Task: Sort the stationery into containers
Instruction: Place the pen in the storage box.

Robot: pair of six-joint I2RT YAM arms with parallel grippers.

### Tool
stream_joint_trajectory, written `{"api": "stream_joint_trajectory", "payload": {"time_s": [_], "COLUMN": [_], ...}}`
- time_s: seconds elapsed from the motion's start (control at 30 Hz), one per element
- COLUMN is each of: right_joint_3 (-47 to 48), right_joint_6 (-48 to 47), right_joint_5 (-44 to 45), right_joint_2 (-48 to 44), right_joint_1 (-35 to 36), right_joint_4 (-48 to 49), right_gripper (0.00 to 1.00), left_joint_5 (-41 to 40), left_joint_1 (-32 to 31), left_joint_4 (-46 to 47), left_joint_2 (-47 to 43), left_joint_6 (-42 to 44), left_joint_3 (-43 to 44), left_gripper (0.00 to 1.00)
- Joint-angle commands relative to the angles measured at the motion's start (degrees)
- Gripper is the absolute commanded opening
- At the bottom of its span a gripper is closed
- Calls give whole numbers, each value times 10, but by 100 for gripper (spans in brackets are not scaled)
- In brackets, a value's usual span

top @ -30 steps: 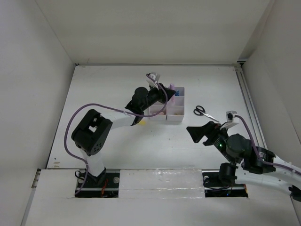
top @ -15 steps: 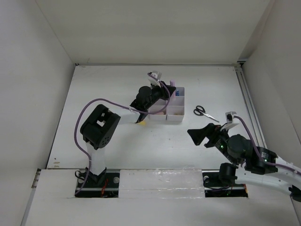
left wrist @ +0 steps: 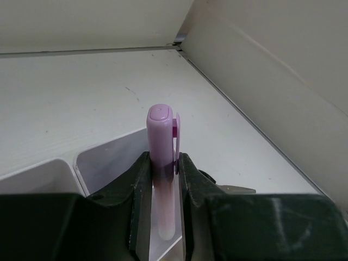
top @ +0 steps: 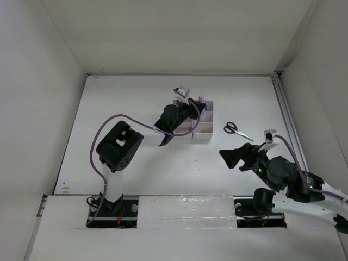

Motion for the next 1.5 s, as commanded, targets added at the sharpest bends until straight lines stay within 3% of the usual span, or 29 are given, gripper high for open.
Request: {"api": "stream_joint_trajectory", "payload": {"time_s": [0.0,0.33,0.47,0.6,0.8,0.97,1.07,1.17,1.23,1.33,1.37,1.47], "right_joint_3": [13,13,13,13,8,8,8,8,8,9,15,45], "right_joint_6": [-7,-12,-17,-17,-23,-29,-42,-64,-99,-157,-167,-214], "right_joint_5": [-2,-7,-7,-7,-7,-13,-18,-49,-96,-157,-185,-222], "right_joint_2": [-10,-10,-10,-10,-10,-4,20,58,93,190,218,337], "right_joint_1": [0,0,0,0,0,0,0,0,0,0,0,0], "right_joint_4": [4,9,9,9,14,25,31,62,103,177,194,252], "right_gripper": [97,97,97,97,97,97,97,99,100,100,100,100], "left_joint_5": [-15,-20,-7,-7,6,-23,-53,-130,-188,-258,-269,-294], "left_joint_1": [0,0,0,0,0,0,0,0,5,36,48,82], "left_joint_4": [54,73,73,71,76,44,-42,-190,-269,-431,-524,-633], "left_joint_2": [-13,-13,-27,-33,-55,-154,-234,-307,-355,-408,-417,-448], "left_joint_6": [10,5,5,10,3,-8,-13,-41,-65,-153,-176,-234], "left_joint_3": [-16,-35,-41,-46,-52,-78,-78,-45,-39,-25,-20,-20], "left_gripper": [0,6,26,36,41,49,59,87,100,100,100,100]}}
